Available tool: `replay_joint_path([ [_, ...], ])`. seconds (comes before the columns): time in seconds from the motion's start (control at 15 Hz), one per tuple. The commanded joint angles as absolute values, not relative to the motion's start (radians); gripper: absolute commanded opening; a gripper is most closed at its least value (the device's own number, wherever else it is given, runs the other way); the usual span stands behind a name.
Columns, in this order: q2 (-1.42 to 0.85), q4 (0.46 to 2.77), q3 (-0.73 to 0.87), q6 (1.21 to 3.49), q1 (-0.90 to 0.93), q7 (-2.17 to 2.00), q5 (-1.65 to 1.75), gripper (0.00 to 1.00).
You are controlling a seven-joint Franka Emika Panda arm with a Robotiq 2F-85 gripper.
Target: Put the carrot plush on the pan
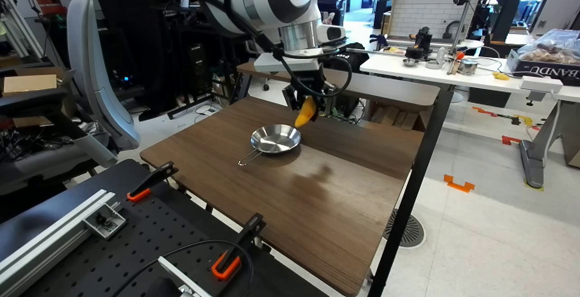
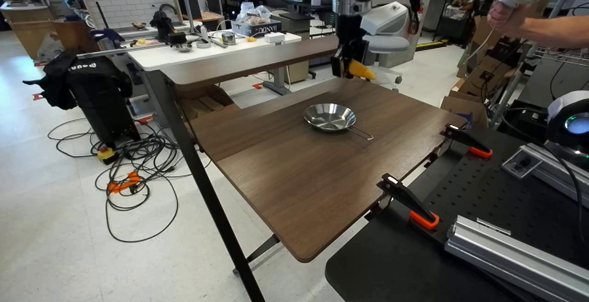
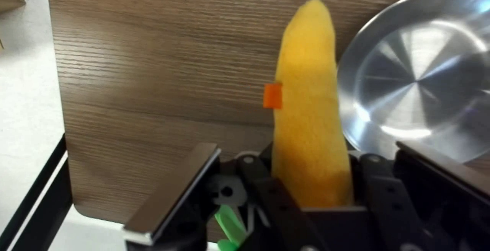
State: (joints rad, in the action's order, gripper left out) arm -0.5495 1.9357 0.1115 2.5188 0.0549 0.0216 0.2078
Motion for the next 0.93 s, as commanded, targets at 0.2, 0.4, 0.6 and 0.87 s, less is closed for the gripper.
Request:
replay_joint_path([
  [0.2, -0.433, 2.078, 0.072, 2.549, 0.112, -0.006, 0.258, 0.02],
  [0.4, -0.425, 2.101, 0.061, 2.551, 0.133, -0.023, 0.270, 0.02],
  [0.6, -0.430, 2.114, 0.055, 2.551, 0.145, -0.036, 0.273, 0.36],
  [0.87, -0.435, 2.123, 0.056, 2.549, 0.149, -0.038, 0.285, 0.63],
])
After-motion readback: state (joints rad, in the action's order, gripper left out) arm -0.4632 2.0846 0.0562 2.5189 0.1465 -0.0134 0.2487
